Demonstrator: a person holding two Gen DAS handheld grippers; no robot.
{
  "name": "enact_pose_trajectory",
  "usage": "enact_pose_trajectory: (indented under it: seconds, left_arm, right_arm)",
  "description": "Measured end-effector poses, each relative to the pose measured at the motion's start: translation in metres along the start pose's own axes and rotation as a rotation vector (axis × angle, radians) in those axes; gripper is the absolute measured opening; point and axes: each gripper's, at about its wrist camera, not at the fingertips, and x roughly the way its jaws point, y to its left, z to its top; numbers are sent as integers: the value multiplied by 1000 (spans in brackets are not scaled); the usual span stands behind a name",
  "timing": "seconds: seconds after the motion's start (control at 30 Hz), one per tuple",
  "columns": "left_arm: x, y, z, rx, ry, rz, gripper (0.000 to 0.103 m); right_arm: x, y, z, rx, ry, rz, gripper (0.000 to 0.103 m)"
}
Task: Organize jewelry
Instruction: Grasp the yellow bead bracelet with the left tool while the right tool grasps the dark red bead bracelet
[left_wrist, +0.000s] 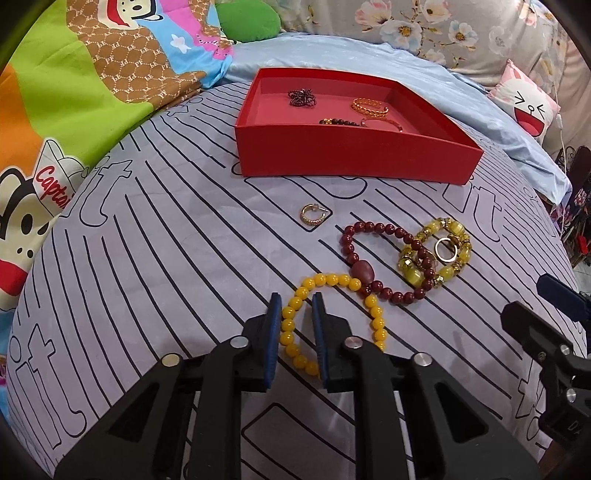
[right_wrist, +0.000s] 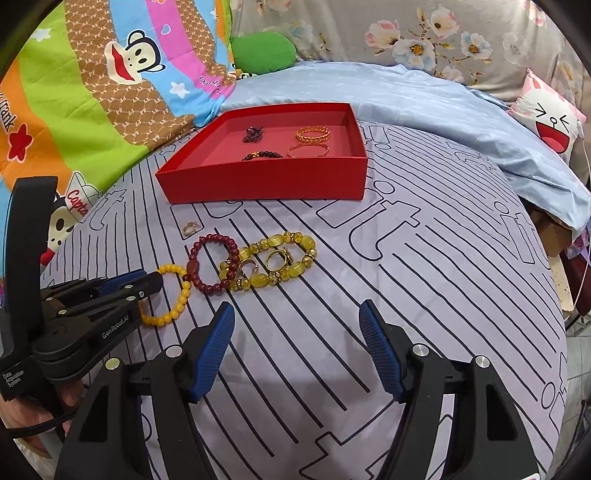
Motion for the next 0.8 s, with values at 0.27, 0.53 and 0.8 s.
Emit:
enact_pose_trajectory:
  seconds: [0.27, 0.53, 0.8]
  left_arm:
    - [-5, -3, -7, 7, -12, -15, 10]
    - [-7, -2, -10, 7, -18, 4, 10]
    - [-6, 7, -8, -12, -13, 13, 10]
  right_arm:
    - [8, 10, 0, -23, 10, 13, 67]
    - [28, 28, 16, -55, 12, 46, 55]
    - [48, 37, 28, -64, 37, 75, 33]
